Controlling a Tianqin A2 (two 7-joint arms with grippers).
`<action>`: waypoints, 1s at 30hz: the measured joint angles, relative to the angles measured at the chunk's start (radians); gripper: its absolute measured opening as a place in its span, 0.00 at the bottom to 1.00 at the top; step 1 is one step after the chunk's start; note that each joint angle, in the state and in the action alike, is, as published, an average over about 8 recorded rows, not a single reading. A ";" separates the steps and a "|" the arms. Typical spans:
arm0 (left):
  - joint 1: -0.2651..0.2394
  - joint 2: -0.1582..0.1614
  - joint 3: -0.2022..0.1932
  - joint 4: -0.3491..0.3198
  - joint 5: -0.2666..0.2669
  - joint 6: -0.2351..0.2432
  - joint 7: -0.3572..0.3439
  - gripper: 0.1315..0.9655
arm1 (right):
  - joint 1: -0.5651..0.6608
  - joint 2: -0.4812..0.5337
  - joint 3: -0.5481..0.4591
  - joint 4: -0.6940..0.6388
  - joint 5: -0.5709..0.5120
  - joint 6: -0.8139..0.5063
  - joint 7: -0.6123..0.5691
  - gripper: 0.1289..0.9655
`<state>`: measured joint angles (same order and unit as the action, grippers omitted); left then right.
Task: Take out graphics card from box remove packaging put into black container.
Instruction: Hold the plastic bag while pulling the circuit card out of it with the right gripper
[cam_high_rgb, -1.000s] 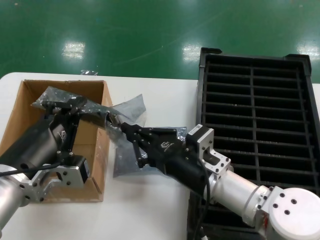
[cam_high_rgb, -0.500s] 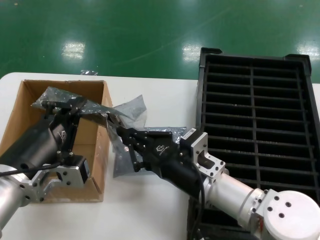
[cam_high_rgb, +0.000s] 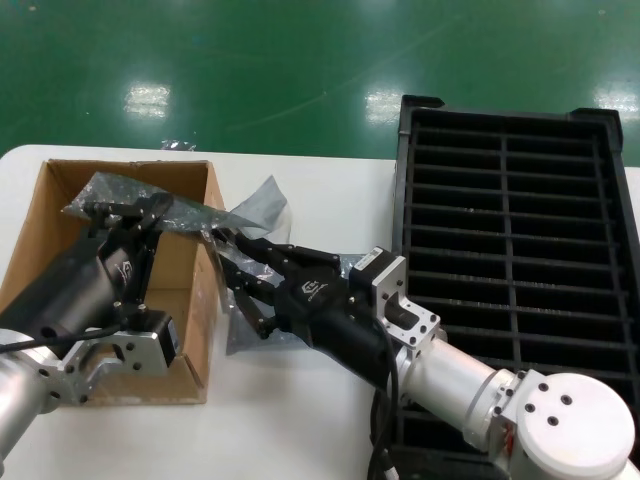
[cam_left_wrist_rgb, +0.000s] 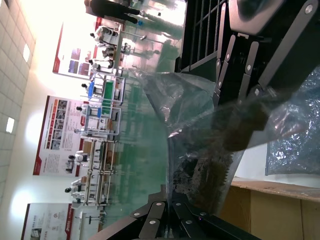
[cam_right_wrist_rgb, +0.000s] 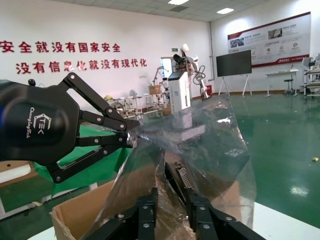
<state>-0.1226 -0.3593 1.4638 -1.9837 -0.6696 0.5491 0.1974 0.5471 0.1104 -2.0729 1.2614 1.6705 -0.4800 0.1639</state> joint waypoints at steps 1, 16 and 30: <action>0.000 0.000 0.000 0.000 0.000 0.000 0.000 0.01 | 0.000 -0.001 0.000 -0.001 0.001 -0.001 -0.001 0.09; 0.000 0.000 0.000 0.000 0.000 0.000 0.000 0.01 | 0.001 -0.018 0.000 -0.006 0.002 -0.001 0.004 0.13; 0.000 0.000 0.000 0.000 0.000 0.000 0.000 0.01 | -0.001 -0.020 0.001 0.001 0.008 -0.011 -0.002 0.02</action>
<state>-0.1226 -0.3593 1.4637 -1.9837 -0.6696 0.5492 0.1975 0.5461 0.0906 -2.0723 1.2623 1.6781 -0.4908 0.1616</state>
